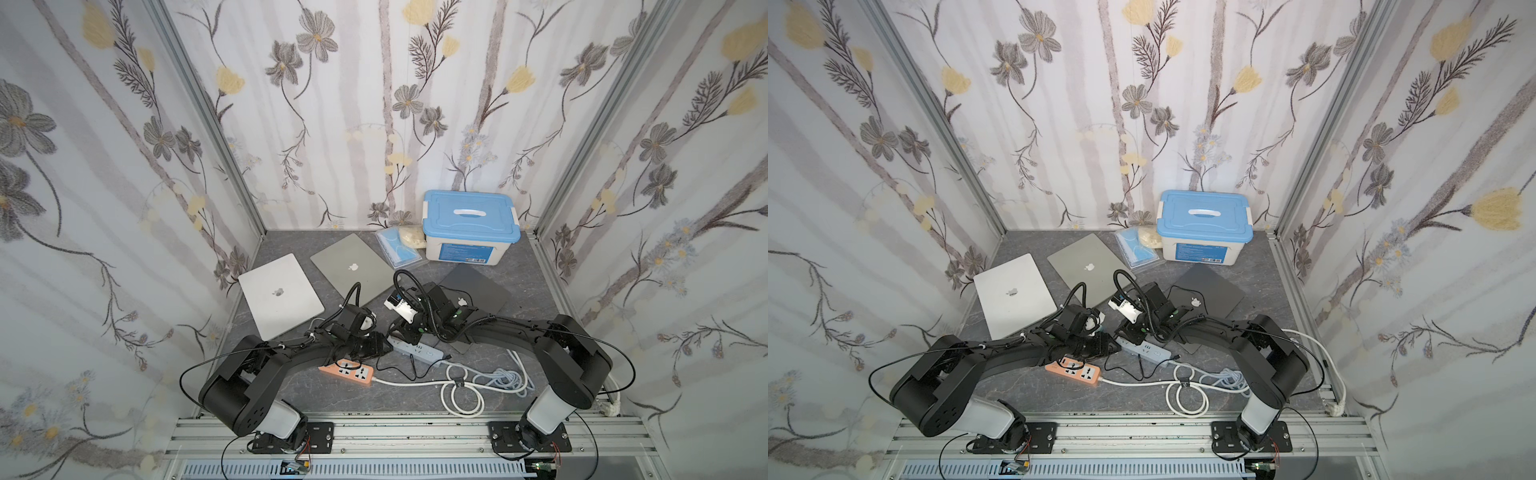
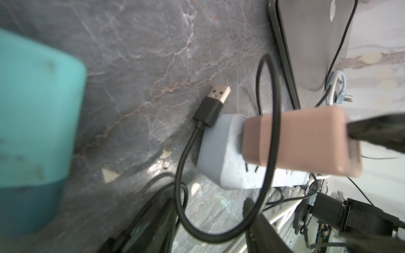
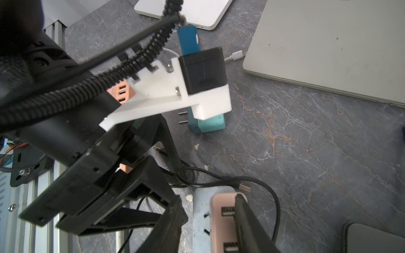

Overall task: Unplug the laptop charger
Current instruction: Remove the plug from the socket.

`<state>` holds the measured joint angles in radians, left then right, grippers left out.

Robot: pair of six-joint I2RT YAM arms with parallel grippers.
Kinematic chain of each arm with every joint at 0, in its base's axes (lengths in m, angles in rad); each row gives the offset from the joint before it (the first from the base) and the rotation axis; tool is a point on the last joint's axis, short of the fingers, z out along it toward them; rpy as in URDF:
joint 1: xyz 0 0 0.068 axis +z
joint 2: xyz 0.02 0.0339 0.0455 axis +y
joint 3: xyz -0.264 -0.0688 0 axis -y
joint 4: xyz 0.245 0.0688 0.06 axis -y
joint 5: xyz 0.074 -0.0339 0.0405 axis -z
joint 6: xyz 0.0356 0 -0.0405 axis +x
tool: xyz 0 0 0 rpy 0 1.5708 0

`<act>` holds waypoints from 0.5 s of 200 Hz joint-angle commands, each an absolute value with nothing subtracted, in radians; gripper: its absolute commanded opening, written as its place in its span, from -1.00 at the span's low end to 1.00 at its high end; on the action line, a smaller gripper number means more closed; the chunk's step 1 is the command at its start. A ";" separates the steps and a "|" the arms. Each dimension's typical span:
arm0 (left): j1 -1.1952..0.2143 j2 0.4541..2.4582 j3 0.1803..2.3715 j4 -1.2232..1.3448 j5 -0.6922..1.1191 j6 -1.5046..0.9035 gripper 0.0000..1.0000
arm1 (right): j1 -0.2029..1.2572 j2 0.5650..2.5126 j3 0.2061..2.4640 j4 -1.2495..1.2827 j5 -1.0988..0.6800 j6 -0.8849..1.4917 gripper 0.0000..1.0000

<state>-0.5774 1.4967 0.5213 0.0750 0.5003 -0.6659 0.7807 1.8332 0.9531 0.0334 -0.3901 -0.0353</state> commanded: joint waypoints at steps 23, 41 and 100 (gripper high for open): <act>-0.577 1.520 0.491 -0.189 0.331 -0.668 0.07 | 0.782 1.792 0.950 -0.015 -0.368 -0.042 -0.10; -0.578 1.517 0.489 -0.190 0.328 -0.669 0.07 | 0.783 1.777 0.948 -0.021 -0.358 -0.041 -0.05; -0.578 1.517 0.486 -0.182 0.329 -0.672 0.07 | 0.783 1.847 0.983 -0.057 -0.342 -0.062 -0.07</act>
<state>-0.5770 1.4956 0.5129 0.0891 0.5018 -0.6666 0.7834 1.8210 0.9657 -0.0494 -0.3519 -0.0349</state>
